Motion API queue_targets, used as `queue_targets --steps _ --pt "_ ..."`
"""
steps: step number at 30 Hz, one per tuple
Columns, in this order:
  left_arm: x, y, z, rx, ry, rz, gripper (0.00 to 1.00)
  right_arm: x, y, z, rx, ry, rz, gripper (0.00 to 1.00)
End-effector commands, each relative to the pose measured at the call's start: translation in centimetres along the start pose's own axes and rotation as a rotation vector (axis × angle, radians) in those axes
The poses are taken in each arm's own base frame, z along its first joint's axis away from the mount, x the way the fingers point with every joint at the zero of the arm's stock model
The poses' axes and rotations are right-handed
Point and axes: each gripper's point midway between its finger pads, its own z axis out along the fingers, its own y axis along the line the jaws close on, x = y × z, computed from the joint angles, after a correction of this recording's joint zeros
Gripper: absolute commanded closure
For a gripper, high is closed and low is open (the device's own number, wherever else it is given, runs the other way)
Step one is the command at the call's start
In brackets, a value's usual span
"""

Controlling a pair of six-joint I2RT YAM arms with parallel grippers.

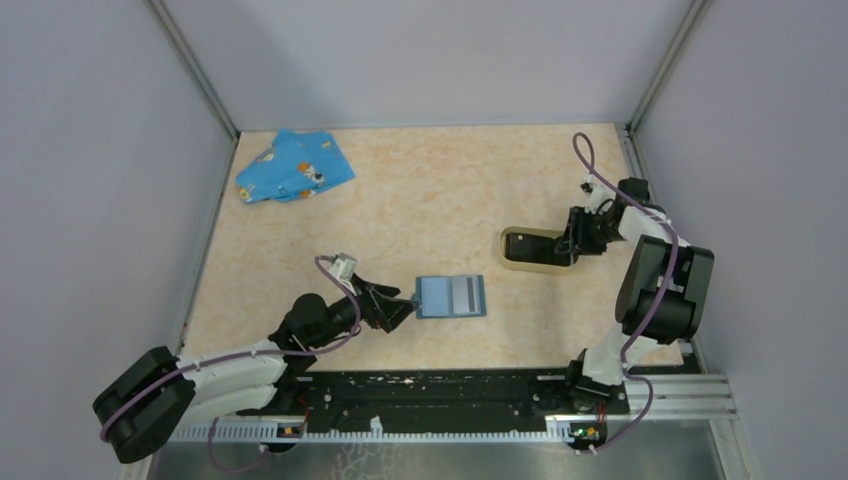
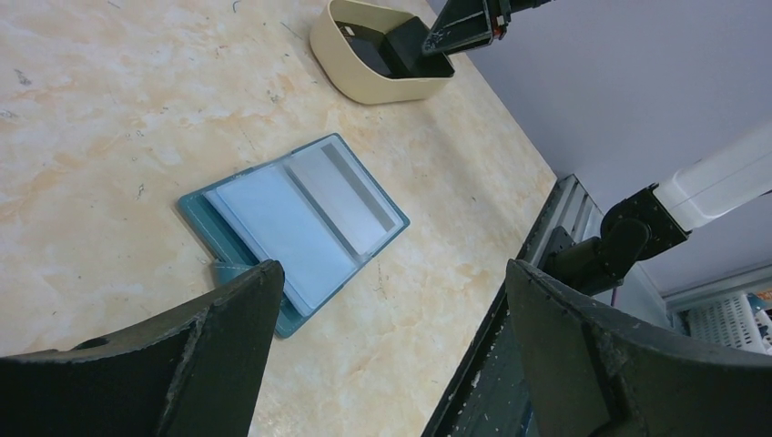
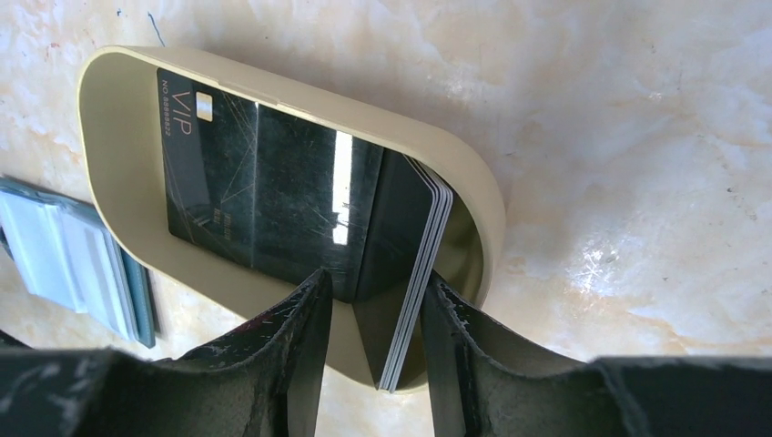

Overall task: Put the credit cards into the card holder
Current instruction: Pick up the credit card from the storage box.

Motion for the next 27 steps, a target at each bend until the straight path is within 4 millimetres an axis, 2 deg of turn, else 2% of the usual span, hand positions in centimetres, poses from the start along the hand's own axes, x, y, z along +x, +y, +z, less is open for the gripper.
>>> queue_targets --steps 1,27 --pt "-0.12 -0.18 -0.41 0.011 -0.014 -0.007 0.03 -0.81 -0.89 0.05 0.031 -0.016 0.031 0.59" --pt "-0.22 -0.71 -0.11 0.026 -0.003 -0.020 0.04 -0.97 -0.35 0.14 -0.007 0.001 0.045 0.57"
